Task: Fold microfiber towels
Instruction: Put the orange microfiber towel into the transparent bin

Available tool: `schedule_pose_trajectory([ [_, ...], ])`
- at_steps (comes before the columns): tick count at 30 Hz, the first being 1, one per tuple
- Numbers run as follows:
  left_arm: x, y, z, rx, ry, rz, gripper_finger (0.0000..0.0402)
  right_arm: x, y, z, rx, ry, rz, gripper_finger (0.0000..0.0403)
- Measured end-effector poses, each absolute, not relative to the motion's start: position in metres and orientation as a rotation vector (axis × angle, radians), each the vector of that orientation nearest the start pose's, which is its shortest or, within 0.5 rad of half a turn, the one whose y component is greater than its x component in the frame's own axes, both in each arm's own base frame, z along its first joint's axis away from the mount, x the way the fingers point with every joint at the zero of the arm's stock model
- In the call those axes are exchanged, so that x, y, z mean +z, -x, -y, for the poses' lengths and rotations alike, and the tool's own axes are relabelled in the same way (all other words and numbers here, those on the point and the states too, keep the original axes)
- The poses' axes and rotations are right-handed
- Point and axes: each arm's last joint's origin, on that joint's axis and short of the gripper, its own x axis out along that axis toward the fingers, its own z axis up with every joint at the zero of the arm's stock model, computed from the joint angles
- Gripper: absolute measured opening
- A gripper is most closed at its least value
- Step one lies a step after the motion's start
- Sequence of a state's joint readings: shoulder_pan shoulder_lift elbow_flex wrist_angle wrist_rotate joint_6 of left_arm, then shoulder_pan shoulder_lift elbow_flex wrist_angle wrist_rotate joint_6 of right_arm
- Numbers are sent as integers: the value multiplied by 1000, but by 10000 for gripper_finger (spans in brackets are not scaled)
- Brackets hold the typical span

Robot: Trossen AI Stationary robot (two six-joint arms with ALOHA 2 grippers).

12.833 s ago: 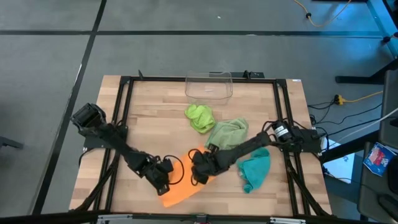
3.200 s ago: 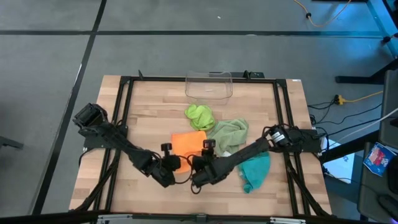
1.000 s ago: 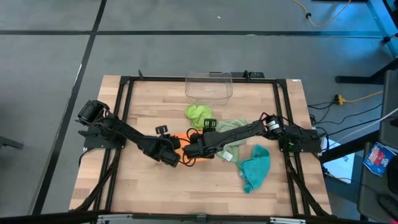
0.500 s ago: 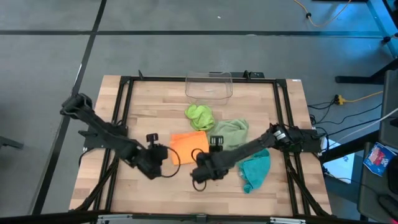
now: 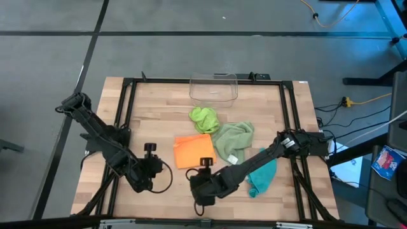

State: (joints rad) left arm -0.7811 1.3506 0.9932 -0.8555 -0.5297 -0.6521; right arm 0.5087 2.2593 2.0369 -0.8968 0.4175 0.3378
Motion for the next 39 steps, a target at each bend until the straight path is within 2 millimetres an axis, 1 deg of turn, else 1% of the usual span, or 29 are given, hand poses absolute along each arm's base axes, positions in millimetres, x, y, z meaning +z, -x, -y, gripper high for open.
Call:
schedule_pose_trajectory([
  [4, 245, -185, 162, 102, -143, -956, 105, 230, -434, -220, -107, 170, -921, 174],
  [9, 245, -185, 162, 103, -142, -957, 105, 232, -444, -206, -118, 211, -896, 242],
  [13, 249, -179, 161, 117, -170, -972, 105, 232, -449, -195, -161, 153, -891, 270],
  [16, 259, -169, 159, 179, -177, -939, 105, 226, -454, -189, -136, 138, -919, 274],
  [18, 264, -158, 157, 218, -195, -895, 105, 215, -459, -186, -85, 155, -951, 275],
  [22, 275, -142, 153, 257, -273, -788, 105, 181, -469, -182, -27, 255, -1031, 275],
  [25, 281, -136, 153, 274, -241, -710, 105, 153, -473, -178, -28, 361, -1083, 275],
  [28, 282, -136, 153, 277, -217, -700, 105, 135, -475, -176, -84, 445, -1108, 275],
  [32, 282, -136, 153, 278, -214, -700, 105, 130, -473, -175, -160, 491, -1122, 275],
  [36, 282, -136, 153, 278, -212, -700, 105, 128, -468, -170, -220, 466, -1170, 275],
  [39, 282, -136, 154, 277, -204, -697, 105, 127, -468, -164, -236, 453, -1187, 275],
])
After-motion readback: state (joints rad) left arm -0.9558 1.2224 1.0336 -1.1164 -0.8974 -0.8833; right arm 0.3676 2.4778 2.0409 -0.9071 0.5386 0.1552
